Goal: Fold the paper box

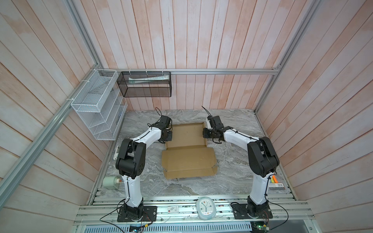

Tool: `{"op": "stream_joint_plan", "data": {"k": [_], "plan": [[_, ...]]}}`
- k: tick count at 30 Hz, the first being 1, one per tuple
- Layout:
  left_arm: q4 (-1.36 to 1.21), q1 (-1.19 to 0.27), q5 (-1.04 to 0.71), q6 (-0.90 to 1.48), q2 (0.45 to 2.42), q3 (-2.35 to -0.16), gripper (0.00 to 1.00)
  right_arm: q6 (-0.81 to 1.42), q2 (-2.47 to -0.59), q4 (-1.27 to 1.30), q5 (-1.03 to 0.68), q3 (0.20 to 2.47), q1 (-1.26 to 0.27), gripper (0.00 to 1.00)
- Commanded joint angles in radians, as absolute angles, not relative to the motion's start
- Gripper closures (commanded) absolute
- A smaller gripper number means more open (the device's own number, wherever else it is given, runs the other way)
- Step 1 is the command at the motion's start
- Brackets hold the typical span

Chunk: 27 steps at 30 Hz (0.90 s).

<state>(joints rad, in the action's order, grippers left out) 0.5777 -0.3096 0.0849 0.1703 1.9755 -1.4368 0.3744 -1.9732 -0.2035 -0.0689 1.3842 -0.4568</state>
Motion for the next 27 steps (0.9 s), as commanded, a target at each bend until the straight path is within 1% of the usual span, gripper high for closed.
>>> {"op": "stream_joint_plan", "data": {"k": [1, 6, 12, 20, 27], "plan": [[0.58, -0.308, 0.065, 0.162, 2.002, -1.481, 0.81, 0.384, -2.014, -0.276, -0.077, 1.435, -0.466, 0.83], [0.578, -0.307, 0.055, 0.166, 2.017, -1.5, 0.78, 0.386, -2.04, -0.301, -0.087, 1.468, -0.466, 0.83], [0.573, -0.302, 0.054, 0.163, 2.029, -1.509, 0.73, 0.389, -2.054, -0.307, -0.091, 1.477, -0.466, 0.8], [0.558, -0.287, 0.052, 0.157, 2.058, -1.51, 0.71, 0.384, -2.057, -0.304, -0.082, 1.478, -0.466, 0.74], [0.548, -0.283, 0.063, 0.155, 2.076, -1.505, 0.69, 0.377, -2.075, -0.313, -0.066, 1.491, -0.466, 0.72]]}}
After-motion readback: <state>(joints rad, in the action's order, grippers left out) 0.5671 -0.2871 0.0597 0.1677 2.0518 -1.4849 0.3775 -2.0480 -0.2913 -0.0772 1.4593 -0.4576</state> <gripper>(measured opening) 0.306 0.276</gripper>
